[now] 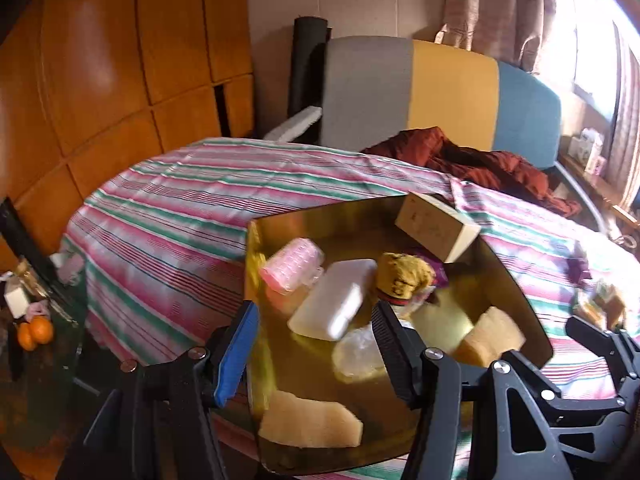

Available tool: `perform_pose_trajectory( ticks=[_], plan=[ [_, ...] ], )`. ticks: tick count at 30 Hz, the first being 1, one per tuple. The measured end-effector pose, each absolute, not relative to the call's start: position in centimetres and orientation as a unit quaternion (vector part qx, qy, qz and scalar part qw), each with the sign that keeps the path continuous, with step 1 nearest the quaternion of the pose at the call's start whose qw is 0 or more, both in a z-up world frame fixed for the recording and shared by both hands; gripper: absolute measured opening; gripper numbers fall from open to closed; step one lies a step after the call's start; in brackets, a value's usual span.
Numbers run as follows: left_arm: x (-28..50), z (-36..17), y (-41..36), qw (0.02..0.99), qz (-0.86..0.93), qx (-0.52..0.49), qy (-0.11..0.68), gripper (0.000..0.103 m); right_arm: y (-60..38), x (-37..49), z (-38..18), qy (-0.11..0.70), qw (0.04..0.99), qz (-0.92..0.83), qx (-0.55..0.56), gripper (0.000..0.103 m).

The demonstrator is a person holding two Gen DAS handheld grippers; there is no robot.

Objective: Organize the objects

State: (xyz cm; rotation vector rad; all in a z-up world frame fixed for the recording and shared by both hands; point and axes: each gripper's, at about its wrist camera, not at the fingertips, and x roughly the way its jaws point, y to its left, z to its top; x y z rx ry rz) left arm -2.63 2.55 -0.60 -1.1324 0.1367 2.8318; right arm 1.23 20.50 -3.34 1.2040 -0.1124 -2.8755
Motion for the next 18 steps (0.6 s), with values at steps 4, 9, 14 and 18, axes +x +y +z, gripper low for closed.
perform_pose_trajectory(
  ticks=[4,9,14,18],
  plan=[
    [-2.3,-0.8,2.7,0.035,0.927,-0.369,0.061,0.060,20.8,1.4,-3.6,-0.043,0.010,-0.921,0.386,0.098],
    [-1.7,-0.5,2.7,0.038,0.930,-0.360,0.065,0.060,20.7,1.8,-3.8,-0.043,0.010,-0.922,0.384,0.099],
    [-1.4,-0.1,2.8,0.043,0.933,-0.350,0.068,0.060,20.8,2.1,-4.1,-0.043,0.010,-0.922,0.385,0.100],
    [-1.3,0.0,3.1,0.047,0.933,-0.349,0.072,0.060,21.0,2.2,-4.1,-0.046,0.007,-0.922,0.384,0.100]
  ],
)
